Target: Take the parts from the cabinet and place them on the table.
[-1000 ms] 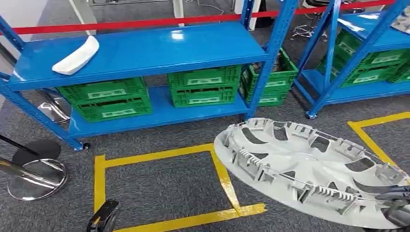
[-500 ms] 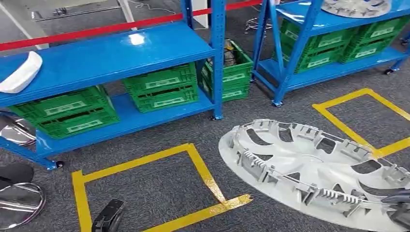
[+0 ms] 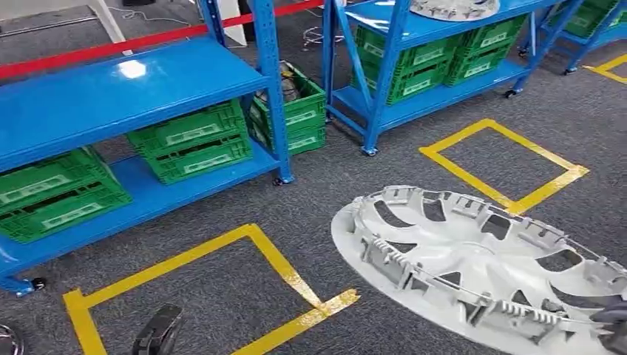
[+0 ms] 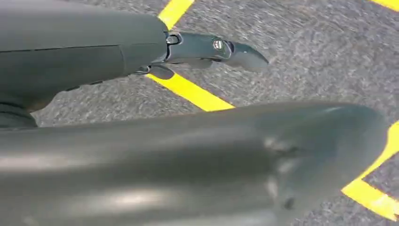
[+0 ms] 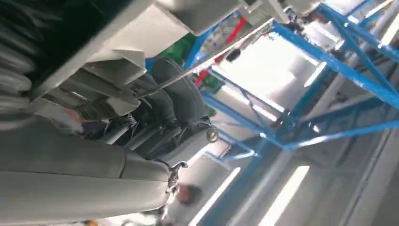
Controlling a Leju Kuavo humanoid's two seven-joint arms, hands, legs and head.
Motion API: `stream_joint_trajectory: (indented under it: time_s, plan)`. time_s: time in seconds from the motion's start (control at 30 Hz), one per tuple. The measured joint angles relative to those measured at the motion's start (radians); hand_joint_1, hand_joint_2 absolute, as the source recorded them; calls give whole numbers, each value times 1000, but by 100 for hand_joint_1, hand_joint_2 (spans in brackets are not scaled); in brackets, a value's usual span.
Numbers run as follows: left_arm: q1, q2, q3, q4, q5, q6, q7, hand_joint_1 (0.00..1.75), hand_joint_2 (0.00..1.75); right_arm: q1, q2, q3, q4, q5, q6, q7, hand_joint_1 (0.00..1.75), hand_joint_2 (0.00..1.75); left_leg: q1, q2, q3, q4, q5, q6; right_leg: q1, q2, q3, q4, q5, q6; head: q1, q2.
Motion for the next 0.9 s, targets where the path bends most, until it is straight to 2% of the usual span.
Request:
stream_joint_trajectory:
  time_s: [0.03,0.07,0.1,0.13,0.17,0.2,0.23,0.27,0.37,0.4,0.43,0.47,0.5,0.53,0.57,0.6,0.63,0.67,0.7,0.73,0.77,0.8,0.87,0.9]
  plan:
    - [3,0,0,0,0,-1,0,0,0,3,0,-1,-1,0,0,-1,175,175,-1,17,0,0,-1,0,-3,-9,-34,73,-29,6,0,0]
    - [4,-1,0,0,-3,-2,0,0,0,6,0,-1,-1,-1,0,-2,175,175,-1,32,0,1,-2,-1,-5,-11,-51,112,-37,10,0,0]
    - [3,-2,0,0,-3,-2,2,0,0,10,0,-1,-1,-1,0,-2,175,175,-1,47,0,2,-3,-4,-8,-14,-44,103,-21,13,0,0]
    - [2,-5,0,0,-4,-2,3,0,0,12,0,-5,-3,-1,0,-3,175,175,0,61,2,2,-5,-7,-10,-20,-11,47,14,15,0,0]
    - [1,-7,0,0,-5,-1,3,0,0,15,0,-7,-6,-1,0,-3,175,175,1,74,5,2,-8,-11,-11,-33,42,-46,56,15,0,0]
    - [1,-9,0,0,-5,-2,3,0,0,15,0,-7,-9,-2,0,-3,175,175,1,85,10,4,-12,-18,-11,-69,101,-145,91,15,0,0]
    - [1,-8,0,0,-6,-2,3,0,0,13,0,-8,-10,-2,0,-4,175,175,-4,92,13,5,-16,-23,-5,-123,123,-190,75,15,2,0]
    - [1,-8,0,0,-6,-2,3,0,0,13,0,-8,-12,-2,0,-5,175,175,-12,103,13,10,-22,-31,-3,-103,133,-192,83,-6,-2,0]
    - [-2,-9,0,0,-7,-2,3,0,0,17,0,-12,-16,-1,0,-5,175,175,-10,135,20,7,-20,-41,2,-67,120,-187,85,-25,-3,0]
    - [-4,-10,0,0,-9,-2,3,0,0,20,0,-13,-17,0,0,-5,175,175,-4,123,18,12,-33,-51,-4,-55,124,-194,90,-36,-5,0]
    - [-6,-10,0,0,-10,-2,3,0,0,22,0,-13,-20,3,0,-5,175,175,-2,63,10,42,-60,-53,-4,-47,123,-194,91,-42,-8,0]
    - [-6,-10,0,0,-11,-2,3,0,0,20,0,-13,-21,6,0,-5,175,175,-1,27,-19,111,-101,-52,-3,-35,122,-194,92,-47,-9,0]
    - [-3,-10,0,0,-12,-2,3,0,0,19,0,-13,-21,8,0,-5,175,175,-2,10,-56,197,-141,-50,-2,-23,121,-194,92,-50,-11,0]
    - [1,-11,0,0,-15,-2,3,0,0,20,0,-13,-22,9,0,-5,175,175,-3,5,-97,285,-176,-49,1,-8,121,-194,92,-52,-10,0]
    - [4,-12,0,1,-16,-2,3,0,0,20,0,-13,-22,10,0,-5,175,175,-3,4,-125,339,-186,-47,4,9,121,-193,93,-53,-10,0]
    - [5,-12,0,1,-16,-2,3,0,0,20,0,-13,-22,11,0,-5,175,175,-4,3,-129,340,-170,-43,6,25,121,-192,93,-54,-10,0]
    - [4,-12,0,1,-16,-1,3,0,0,21,0,-13,-23,13,0,-5,175,175,-5,1,-113,293,-128,-37,8,42,122,-191,93,-54,-10,0]
    - [2,-12,0,1,-16,-1,3,0,0,21,0,-13,-23,14,0,-3,175,175,-5,-5,-81,214,-78,-31,9,57,123,-190,94,-54,-10,0]
    - [2,-12,0,0,-16,-1,2,0,0,21,0,-13,-23,18,0,-3,175,175,-7,-23,-42,124,-30,-23,10,71,124,-189,94,-54,-10,0]
    - [2,-7,0,1,-16,0,1,0,0,20,0,-13,-23,21,0,-3,175,175,-7,-83,-17,56,-6,-12,6,80,121,-188,94,-53,-9,0]
    - [3,-9,-1,1,-16,-1,0,0,0,14,0,-13,-23,23,0,-2,175,175,-2,-107,-12,37,-11,-8,11,95,115,-182,97,-46,-6,0]
    - [-1,-10,0,1,-16,0,0,0,0,14,0,-13,-24,26,0,-2,175,175,-7,-96,-8,31,-17,-14,3,109,105,-183,101,-37,-14,0]
    - [-2,-10,0,1,-16,0,0,0,0,18,0,-13,-24,26,0,0,175,175,-12,-79,-10,29,-15,-11,-3,131,98,-190,110,-23,-14,0]
    - [-3,-15,-1,1,-16,-1,0,0,0,18,0,-13,-27,27,0,0,175,175,0,-61,-5,10,-5,-6,0,134,85,-186,108,-19,-13,0]
